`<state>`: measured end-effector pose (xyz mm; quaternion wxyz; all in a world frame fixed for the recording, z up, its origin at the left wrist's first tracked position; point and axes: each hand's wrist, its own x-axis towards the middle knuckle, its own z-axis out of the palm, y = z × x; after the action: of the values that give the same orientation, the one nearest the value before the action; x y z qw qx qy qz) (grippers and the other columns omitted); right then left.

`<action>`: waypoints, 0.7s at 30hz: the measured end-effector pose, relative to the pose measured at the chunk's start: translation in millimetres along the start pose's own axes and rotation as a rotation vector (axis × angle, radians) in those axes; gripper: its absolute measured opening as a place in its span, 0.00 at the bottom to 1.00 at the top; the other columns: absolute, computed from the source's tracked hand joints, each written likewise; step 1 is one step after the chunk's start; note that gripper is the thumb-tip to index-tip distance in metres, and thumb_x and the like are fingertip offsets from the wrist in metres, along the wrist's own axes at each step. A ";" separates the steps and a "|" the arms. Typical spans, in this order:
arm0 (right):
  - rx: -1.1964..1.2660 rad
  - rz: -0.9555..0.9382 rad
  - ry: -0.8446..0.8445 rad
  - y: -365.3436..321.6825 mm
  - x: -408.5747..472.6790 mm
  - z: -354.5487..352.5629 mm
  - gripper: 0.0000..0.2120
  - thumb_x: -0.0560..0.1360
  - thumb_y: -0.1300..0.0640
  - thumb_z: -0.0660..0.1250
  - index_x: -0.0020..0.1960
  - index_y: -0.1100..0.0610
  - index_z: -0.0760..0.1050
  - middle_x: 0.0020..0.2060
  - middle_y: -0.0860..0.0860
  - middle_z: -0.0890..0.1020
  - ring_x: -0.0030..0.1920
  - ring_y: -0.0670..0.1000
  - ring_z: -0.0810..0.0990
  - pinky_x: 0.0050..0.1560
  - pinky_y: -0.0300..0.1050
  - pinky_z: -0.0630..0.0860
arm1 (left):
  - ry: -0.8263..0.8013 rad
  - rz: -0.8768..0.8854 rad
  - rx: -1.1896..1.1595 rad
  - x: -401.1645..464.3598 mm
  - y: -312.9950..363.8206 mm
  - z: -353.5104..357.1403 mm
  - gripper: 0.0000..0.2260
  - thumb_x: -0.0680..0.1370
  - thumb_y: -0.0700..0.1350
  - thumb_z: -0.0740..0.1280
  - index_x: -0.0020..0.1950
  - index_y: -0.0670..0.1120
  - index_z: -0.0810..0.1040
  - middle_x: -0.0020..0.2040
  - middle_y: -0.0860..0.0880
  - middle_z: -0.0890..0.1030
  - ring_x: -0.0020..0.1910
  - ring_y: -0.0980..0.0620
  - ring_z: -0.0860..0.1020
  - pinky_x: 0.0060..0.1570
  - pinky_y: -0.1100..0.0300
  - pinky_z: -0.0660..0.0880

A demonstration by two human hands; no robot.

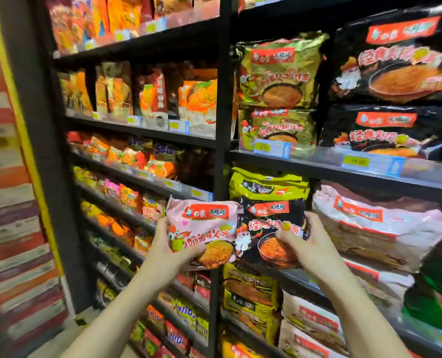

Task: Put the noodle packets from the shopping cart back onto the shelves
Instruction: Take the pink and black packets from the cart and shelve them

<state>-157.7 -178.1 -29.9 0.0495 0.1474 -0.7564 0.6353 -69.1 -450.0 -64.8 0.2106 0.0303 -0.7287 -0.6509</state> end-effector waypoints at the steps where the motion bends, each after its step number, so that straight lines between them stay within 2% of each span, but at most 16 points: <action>1: 0.002 -0.012 -0.016 -1.0 5.3 6.2 0.22 0.78 0.57 0.73 0.66 0.47 0.66 0.52 0.43 0.80 0.46 0.42 0.84 0.35 0.33 0.77 | 0.019 -0.005 -0.015 3.1 -3.2 -4.5 0.38 0.70 0.44 0.81 0.72 0.60 0.63 0.64 0.51 0.79 0.57 0.53 0.83 0.55 0.43 0.82; 3: 0.028 -0.017 -0.041 1.8 16.7 20.4 0.21 0.78 0.59 0.73 0.65 0.49 0.67 0.52 0.44 0.81 0.43 0.43 0.85 0.34 0.34 0.78 | 0.060 -0.015 -0.006 5.9 -8.9 -15.2 0.39 0.68 0.47 0.82 0.72 0.60 0.63 0.63 0.51 0.79 0.57 0.52 0.83 0.54 0.42 0.82; 5: 0.059 -0.006 -0.071 3.2 24.9 36.9 0.21 0.77 0.61 0.73 0.64 0.49 0.68 0.51 0.45 0.82 0.41 0.40 0.86 0.33 0.33 0.78 | 0.093 -0.019 0.007 6.8 -13.6 -26.7 0.36 0.68 0.48 0.83 0.68 0.61 0.66 0.62 0.50 0.80 0.57 0.52 0.84 0.52 0.45 0.83; 9: 0.058 0.004 -0.127 2.6 38.7 73.0 0.19 0.77 0.59 0.73 0.60 0.45 0.68 0.52 0.45 0.82 0.43 0.43 0.86 0.36 0.34 0.80 | 0.137 -0.022 -0.008 13.5 -19.7 -53.0 0.30 0.72 0.40 0.78 0.67 0.57 0.66 0.59 0.49 0.80 0.53 0.54 0.84 0.43 0.52 0.84; 13: 0.058 -0.001 -0.140 -0.9 54.5 113.6 0.20 0.77 0.58 0.73 0.63 0.46 0.67 0.51 0.44 0.82 0.43 0.42 0.86 0.36 0.35 0.80 | 0.165 -0.018 -0.020 36.4 -31.1 -90.5 0.28 0.72 0.40 0.77 0.63 0.59 0.67 0.59 0.49 0.80 0.52 0.55 0.84 0.42 0.51 0.84; 15: 0.056 -0.005 -0.125 -3.3 62.1 132.1 0.19 0.78 0.59 0.73 0.62 0.47 0.68 0.50 0.45 0.83 0.43 0.41 0.86 0.36 0.34 0.80 | 0.159 -0.020 -0.041 52.8 -36.8 -107.8 0.29 0.72 0.40 0.78 0.65 0.58 0.67 0.60 0.48 0.80 0.53 0.53 0.84 0.44 0.49 0.84; 18: 0.038 0.006 -0.075 -6.3 74.8 161.0 0.20 0.77 0.58 0.74 0.63 0.47 0.68 0.52 0.47 0.84 0.45 0.45 0.87 0.44 0.42 0.83 | 0.101 -0.020 -0.061 81.6 -47.3 -136.0 0.30 0.70 0.42 0.80 0.65 0.59 0.68 0.59 0.49 0.81 0.53 0.51 0.85 0.46 0.47 0.84; 21: 0.017 0.004 -0.017 -9.9 85.5 186.7 0.19 0.77 0.59 0.74 0.58 0.42 0.70 0.51 0.47 0.85 0.45 0.46 0.87 0.47 0.48 0.83 | 0.037 0.002 -0.066 114.8 -58.6 -163.6 0.30 0.70 0.41 0.80 0.66 0.55 0.69 0.58 0.47 0.83 0.51 0.50 0.86 0.44 0.47 0.84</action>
<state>-215.2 -375.4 -33.2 0.0403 0.1517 -0.7516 0.6406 -130.3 -648.5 -79.9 0.2258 0.0345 -0.7030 -0.6735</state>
